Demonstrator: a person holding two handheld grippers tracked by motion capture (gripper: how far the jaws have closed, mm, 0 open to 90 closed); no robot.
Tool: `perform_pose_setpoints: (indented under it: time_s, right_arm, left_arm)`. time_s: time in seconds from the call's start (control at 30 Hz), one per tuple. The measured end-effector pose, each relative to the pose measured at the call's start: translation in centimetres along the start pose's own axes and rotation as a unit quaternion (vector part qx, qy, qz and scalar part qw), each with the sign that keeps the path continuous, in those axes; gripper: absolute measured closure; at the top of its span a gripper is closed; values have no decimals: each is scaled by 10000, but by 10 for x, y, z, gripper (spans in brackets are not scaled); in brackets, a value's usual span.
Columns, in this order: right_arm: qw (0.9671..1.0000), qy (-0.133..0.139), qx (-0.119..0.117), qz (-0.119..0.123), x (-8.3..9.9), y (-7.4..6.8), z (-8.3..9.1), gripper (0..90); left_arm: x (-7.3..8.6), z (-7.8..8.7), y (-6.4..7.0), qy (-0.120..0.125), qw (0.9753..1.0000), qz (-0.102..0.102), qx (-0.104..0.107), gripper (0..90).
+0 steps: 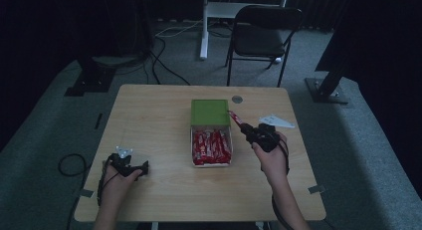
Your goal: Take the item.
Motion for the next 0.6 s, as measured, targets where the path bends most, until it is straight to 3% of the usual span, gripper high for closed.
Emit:
perform_pose_setpoints:
  time_s: [0.6]
  right_arm:
    - [9969, 124, 735, -255, 24, 61, 5, 818]
  left_arm:
    - [0, 0, 0, -8, 10000, 10, 1, 20]
Point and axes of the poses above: each handheld gripper's, and its own axes: z roughly backward along the jaws, x roughly out of its underside, y roughly to its right, the point moved 10 cm from there along -z, roughly forward along the jaws, and after that the axes turned 2 degrees about -z, right-handed, at the moved point
